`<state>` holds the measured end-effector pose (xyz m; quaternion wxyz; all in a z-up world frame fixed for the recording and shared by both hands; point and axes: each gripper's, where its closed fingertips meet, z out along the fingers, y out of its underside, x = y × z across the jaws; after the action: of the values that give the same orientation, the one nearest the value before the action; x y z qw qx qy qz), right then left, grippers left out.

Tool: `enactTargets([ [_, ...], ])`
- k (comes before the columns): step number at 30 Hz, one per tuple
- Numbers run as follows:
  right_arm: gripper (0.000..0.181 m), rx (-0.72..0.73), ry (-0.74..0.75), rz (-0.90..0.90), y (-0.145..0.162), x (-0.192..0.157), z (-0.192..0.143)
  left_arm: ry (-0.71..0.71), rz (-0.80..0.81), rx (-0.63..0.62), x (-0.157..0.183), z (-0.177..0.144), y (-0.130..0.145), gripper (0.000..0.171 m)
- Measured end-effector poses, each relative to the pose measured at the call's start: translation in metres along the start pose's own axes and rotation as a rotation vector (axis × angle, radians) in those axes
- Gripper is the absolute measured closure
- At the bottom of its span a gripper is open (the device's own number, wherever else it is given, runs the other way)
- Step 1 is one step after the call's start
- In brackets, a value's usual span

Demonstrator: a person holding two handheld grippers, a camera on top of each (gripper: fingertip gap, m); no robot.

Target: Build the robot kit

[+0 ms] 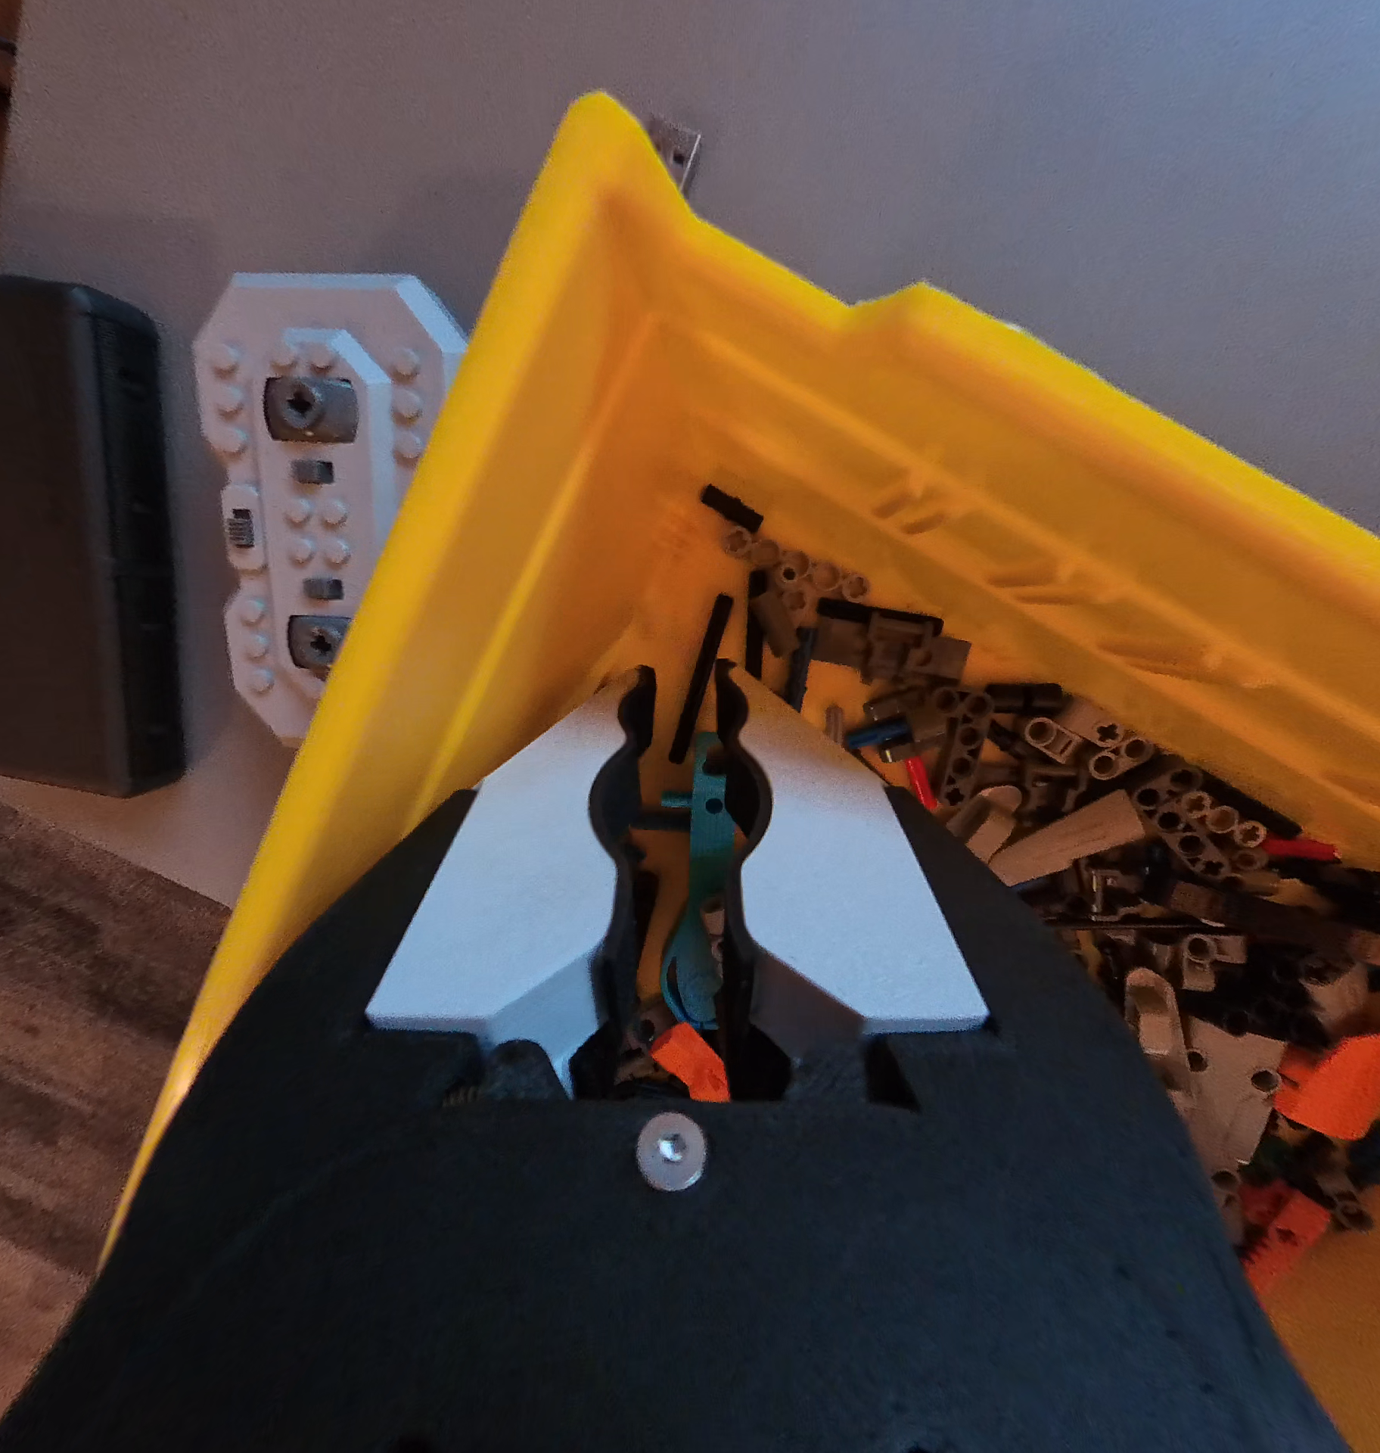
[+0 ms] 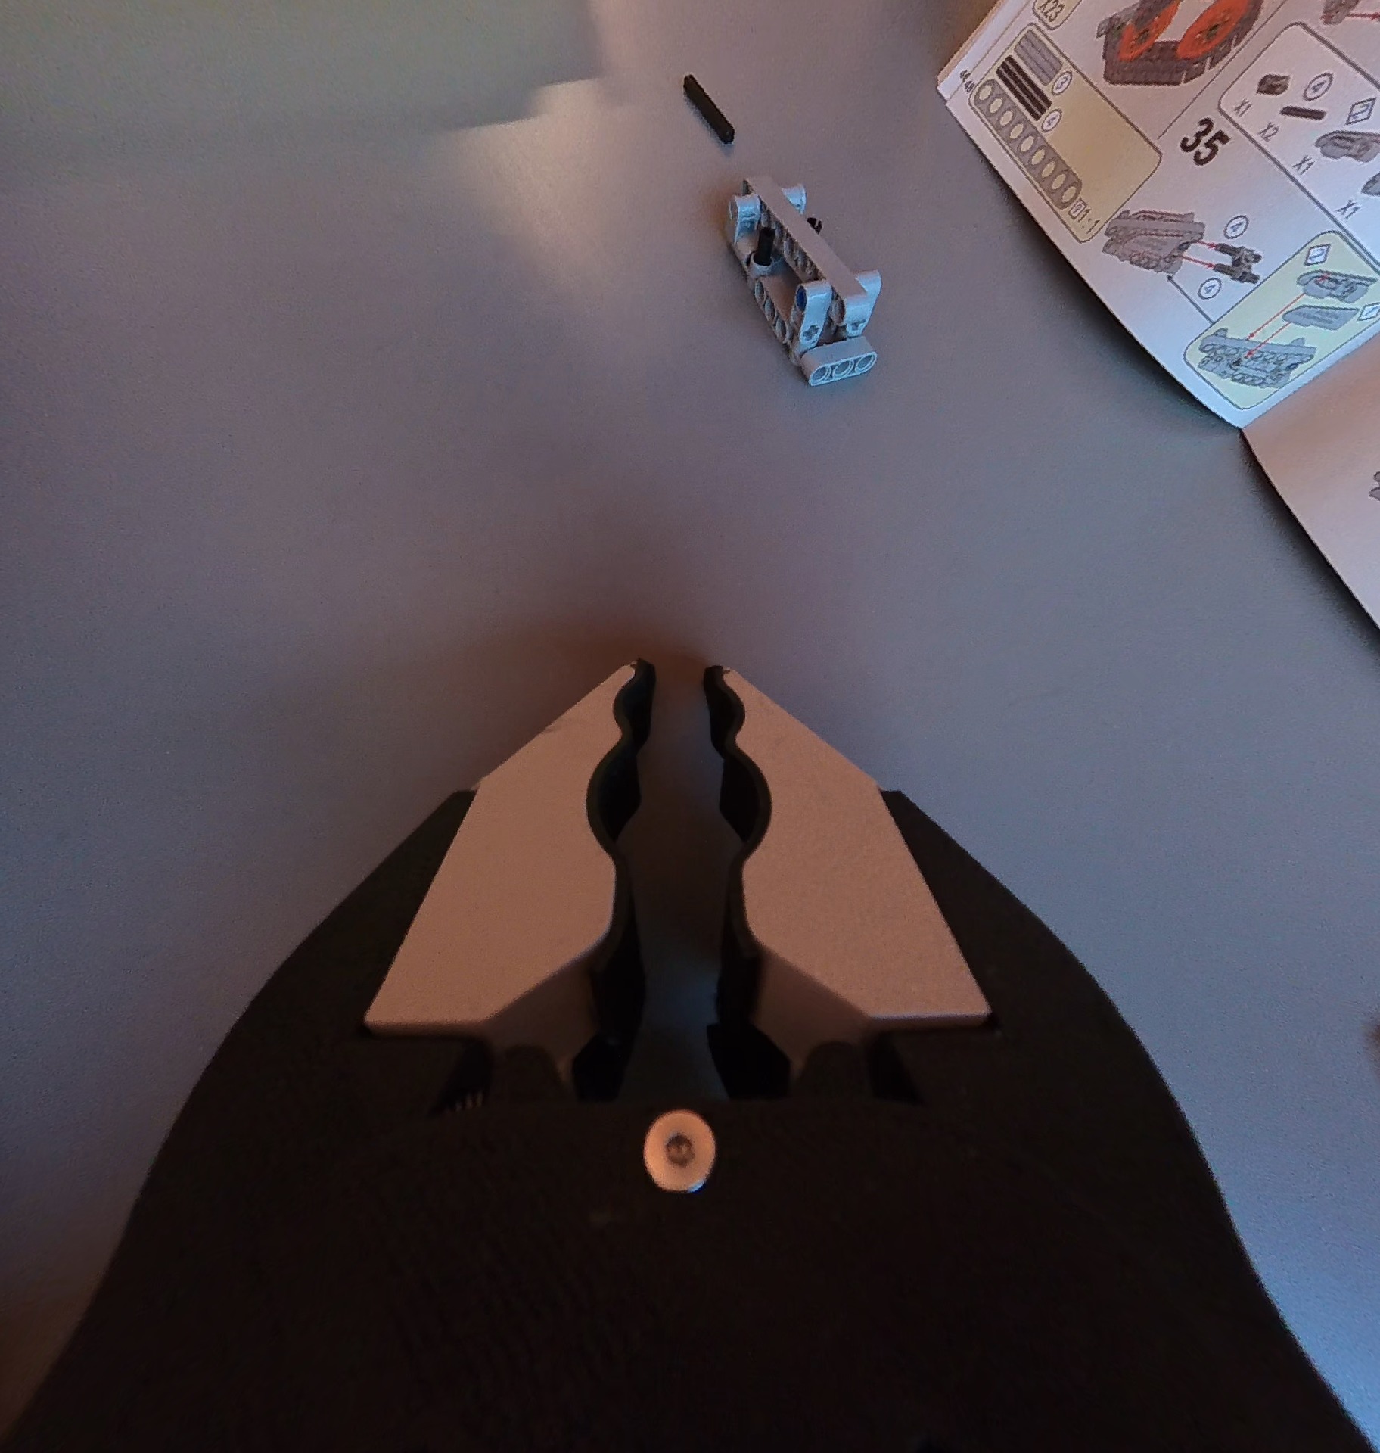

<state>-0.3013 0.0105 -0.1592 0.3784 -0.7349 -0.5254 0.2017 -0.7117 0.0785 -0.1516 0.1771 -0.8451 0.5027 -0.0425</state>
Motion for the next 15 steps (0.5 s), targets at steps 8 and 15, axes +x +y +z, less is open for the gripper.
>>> enactTargets([
  [8, 0.166, -0.001, -0.016, 0.02, 0.0, 0.0, 0.0, -0.01, -0.034, -0.057, -0.004, 0.007, 0.013, 0.16],
  [15, 0.166, -0.001, -0.02, 0.024, 0.0, 0.0, 0.0, 0.085, -0.068, 0.11, 0.016, -0.015, -0.011, 0.171],
])
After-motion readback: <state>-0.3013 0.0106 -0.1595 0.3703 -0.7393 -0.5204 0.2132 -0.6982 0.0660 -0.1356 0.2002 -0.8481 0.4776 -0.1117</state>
